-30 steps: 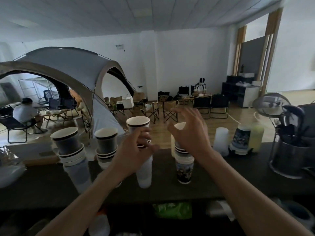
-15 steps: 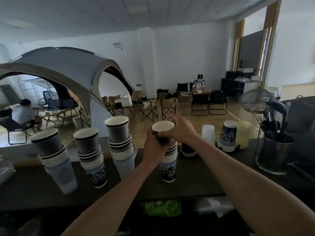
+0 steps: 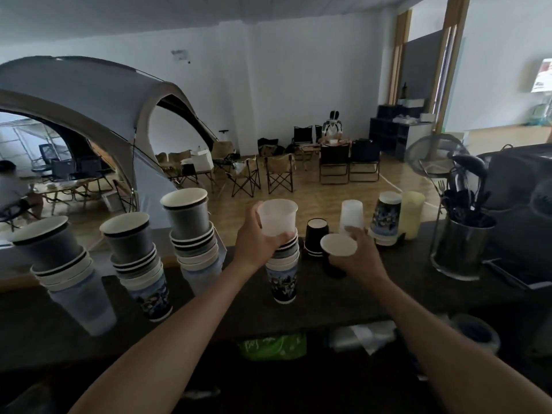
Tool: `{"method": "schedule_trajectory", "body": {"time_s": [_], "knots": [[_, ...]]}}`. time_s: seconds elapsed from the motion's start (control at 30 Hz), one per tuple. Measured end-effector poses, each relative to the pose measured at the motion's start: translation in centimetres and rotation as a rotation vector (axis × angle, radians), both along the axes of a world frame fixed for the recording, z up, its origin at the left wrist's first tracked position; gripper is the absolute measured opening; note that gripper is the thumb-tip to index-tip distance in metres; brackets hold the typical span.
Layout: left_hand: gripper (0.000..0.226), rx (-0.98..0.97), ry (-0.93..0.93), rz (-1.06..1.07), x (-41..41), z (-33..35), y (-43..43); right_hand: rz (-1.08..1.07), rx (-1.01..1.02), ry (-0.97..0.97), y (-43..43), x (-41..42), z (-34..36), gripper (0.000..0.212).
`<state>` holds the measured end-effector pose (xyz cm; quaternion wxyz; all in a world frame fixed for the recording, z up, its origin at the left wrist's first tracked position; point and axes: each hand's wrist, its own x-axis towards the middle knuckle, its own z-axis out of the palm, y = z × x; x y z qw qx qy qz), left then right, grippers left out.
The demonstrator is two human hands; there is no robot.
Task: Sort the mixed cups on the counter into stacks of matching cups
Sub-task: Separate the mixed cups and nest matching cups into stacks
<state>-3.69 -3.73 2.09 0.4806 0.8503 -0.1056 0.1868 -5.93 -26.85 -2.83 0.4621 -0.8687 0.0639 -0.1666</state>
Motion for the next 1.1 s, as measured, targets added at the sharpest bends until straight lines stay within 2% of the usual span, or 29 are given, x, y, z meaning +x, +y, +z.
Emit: {"method": "schedule_trajectory", "body": {"time_s": [0.13,0.23,0.37,0.43,0.5,0.57,0.67,0.77,0.83,0.9,0.97,1.03,1.1], "knots": [[0.096,0.017,-0.065,0.019,0.3,0.4,-0.5,0.039,0.005,0.107,0.7,-0.5,-5.8,0.091],[0.096,0.039,-0.115,0.015,0.6,0.6,-0.7,0.031,0.01,0.096,0.5,-0.3,-6.1,0.1],[0.099,-0.023,-0.131,-0.018,0.5,0.7,-0.9,0.072,-0.056,0.098,-0.3,-0.4,-5.2,0.115],[0.102,-0.07,-0.14,-0.053,0.3,1.0,-0.8,0.066,0.004,-0.026,0.0,-0.8,-3.1,0.109],[0.099,-0.115,-0.156,-0.092,0.2,1.6,-0.7,0.097,0.092,-0.233,1.0,-1.2,0.8,0.09],[0.089,-0.106,-0.177,-0.103,0.3,2.1,-0.6,0.228,0.17,-0.333,2.4,-1.5,5.5,0.08],[0.076,-0.046,-0.195,-0.072,0.2,2.7,-0.7,0.391,0.153,-0.257,4.8,-0.7,10.6,0.096],[0.067,-0.023,-0.209,-0.069,0.0,2.9,-0.5,0.336,0.086,-0.226,6.2,0.1,12.4,0.102],[0.074,0.02,-0.197,-0.107,0.1,2.7,-0.1,0.324,0.105,-0.251,6.3,0.3,12.8,0.102],[0.099,0.123,-0.13,-0.134,0.3,1.9,0.3,0.278,0.161,-0.352,5.8,0.2,13.3,0.098],[0.123,0.205,0.026,-0.146,0.5,0.8,0.4,0.202,0.267,-0.484,4.5,0.2,14.0,0.093],[0.125,0.187,0.124,-0.141,0.8,-0.4,0.4,0.114,0.299,-0.551,2.6,-0.1,14.2,0.089],[0.12,0.153,0.142,-0.126,1.1,-1.2,0.4,0.018,0.209,-0.532,0.5,-0.3,13.1,0.086]]}}
